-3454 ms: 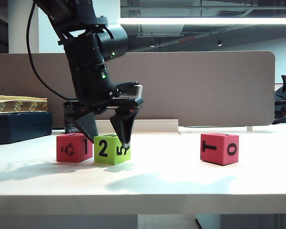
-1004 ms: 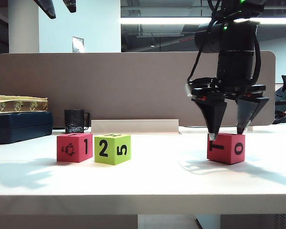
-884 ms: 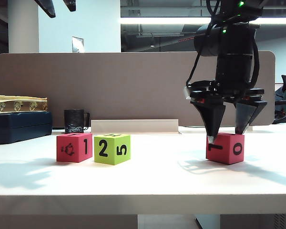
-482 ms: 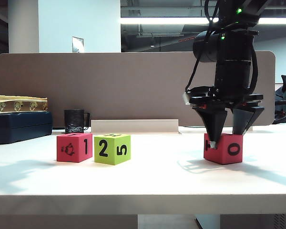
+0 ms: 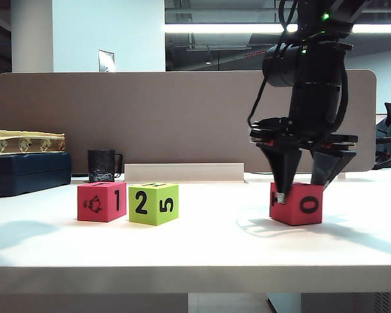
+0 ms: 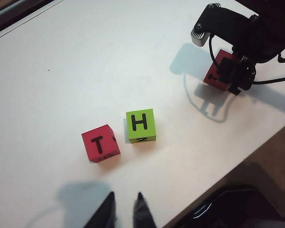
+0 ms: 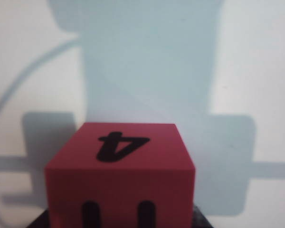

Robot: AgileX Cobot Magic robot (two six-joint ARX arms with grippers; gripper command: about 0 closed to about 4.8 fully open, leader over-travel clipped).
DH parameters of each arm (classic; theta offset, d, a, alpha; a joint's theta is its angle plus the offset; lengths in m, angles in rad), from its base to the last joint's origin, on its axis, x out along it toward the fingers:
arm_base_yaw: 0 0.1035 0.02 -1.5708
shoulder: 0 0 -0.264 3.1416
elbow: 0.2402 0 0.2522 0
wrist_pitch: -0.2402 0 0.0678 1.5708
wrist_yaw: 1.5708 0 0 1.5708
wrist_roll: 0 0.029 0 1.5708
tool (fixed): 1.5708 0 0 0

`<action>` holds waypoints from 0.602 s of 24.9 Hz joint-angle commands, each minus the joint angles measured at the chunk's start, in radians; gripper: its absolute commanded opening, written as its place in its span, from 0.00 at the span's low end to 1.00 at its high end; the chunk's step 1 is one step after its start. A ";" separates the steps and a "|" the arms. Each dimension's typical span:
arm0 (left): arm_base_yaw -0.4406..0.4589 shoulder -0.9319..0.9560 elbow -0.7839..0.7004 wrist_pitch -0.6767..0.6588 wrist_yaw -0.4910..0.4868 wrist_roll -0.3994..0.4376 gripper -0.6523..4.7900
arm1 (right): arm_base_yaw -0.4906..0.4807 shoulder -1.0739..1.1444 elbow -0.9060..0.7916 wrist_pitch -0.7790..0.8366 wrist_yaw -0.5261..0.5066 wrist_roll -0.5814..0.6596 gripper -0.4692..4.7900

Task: Select the appropriate blocks from the scattered letter blocks on the table and arrange them in a row to spell out "THU".

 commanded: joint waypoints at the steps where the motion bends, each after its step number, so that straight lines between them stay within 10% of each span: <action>1: -0.001 -0.004 0.003 0.000 0.006 0.003 0.21 | 0.024 -0.003 0.005 0.043 -0.079 0.055 0.64; 15: -0.001 -0.004 0.003 -0.021 0.005 0.003 0.21 | 0.166 0.018 0.006 0.203 -0.083 0.115 0.64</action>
